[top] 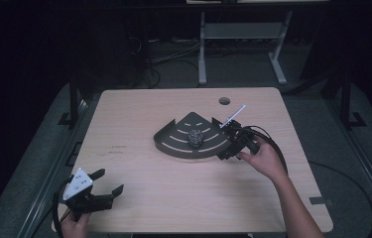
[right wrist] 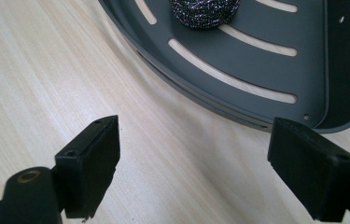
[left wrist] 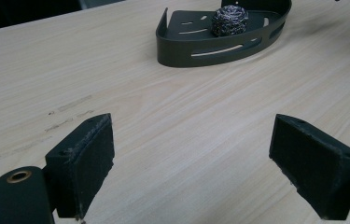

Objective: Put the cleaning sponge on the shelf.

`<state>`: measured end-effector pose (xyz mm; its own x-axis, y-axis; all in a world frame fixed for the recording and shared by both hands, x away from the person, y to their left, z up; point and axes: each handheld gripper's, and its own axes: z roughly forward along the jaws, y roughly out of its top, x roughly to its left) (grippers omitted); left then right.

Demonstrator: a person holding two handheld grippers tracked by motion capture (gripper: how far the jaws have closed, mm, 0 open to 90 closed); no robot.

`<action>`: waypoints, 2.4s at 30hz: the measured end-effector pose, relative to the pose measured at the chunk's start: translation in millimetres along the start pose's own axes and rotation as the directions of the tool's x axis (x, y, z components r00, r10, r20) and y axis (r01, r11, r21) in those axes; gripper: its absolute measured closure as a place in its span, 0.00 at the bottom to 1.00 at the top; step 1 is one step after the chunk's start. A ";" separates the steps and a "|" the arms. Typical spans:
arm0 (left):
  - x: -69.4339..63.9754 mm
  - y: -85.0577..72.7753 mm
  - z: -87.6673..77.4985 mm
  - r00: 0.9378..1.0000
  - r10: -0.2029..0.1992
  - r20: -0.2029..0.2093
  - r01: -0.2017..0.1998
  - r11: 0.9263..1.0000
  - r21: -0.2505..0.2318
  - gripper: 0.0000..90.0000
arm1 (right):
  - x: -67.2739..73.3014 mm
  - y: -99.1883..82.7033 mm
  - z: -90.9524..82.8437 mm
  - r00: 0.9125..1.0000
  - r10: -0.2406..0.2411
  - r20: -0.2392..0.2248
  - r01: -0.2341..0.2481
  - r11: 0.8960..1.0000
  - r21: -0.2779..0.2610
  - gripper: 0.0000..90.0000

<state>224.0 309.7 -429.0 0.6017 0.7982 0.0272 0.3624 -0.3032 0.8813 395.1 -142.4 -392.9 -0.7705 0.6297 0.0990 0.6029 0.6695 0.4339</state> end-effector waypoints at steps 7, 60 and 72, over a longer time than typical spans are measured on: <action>2.2 -1.0 -1.0 1.000 -0.007 -0.003 0.007 1.000 -0.001 0.15 | 3.2 -5.9 1.4 1.000 -0.004 0.002 0.004 1.000 0.003 0.18; 0.8 -1.9 -0.1 1.000 -0.006 0.000 0.006 1.000 0.004 0.15 | 25.8 -94.1 -2.9 1.000 0.023 0.010 -0.022 0.999 -0.031 0.17; 1.4 -2.0 -0.5 1.000 -0.008 -0.001 0.008 1.000 0.004 0.15 | 32.8 -114.4 -8.0 0.999 0.032 0.026 -0.031 0.998 -0.050 0.16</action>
<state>223.8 311.7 -430.6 0.5983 0.8010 0.0201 0.3702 -0.2986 0.8796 299.2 -201.5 -432.1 -0.7450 0.6610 0.0893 0.6152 0.6292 0.4749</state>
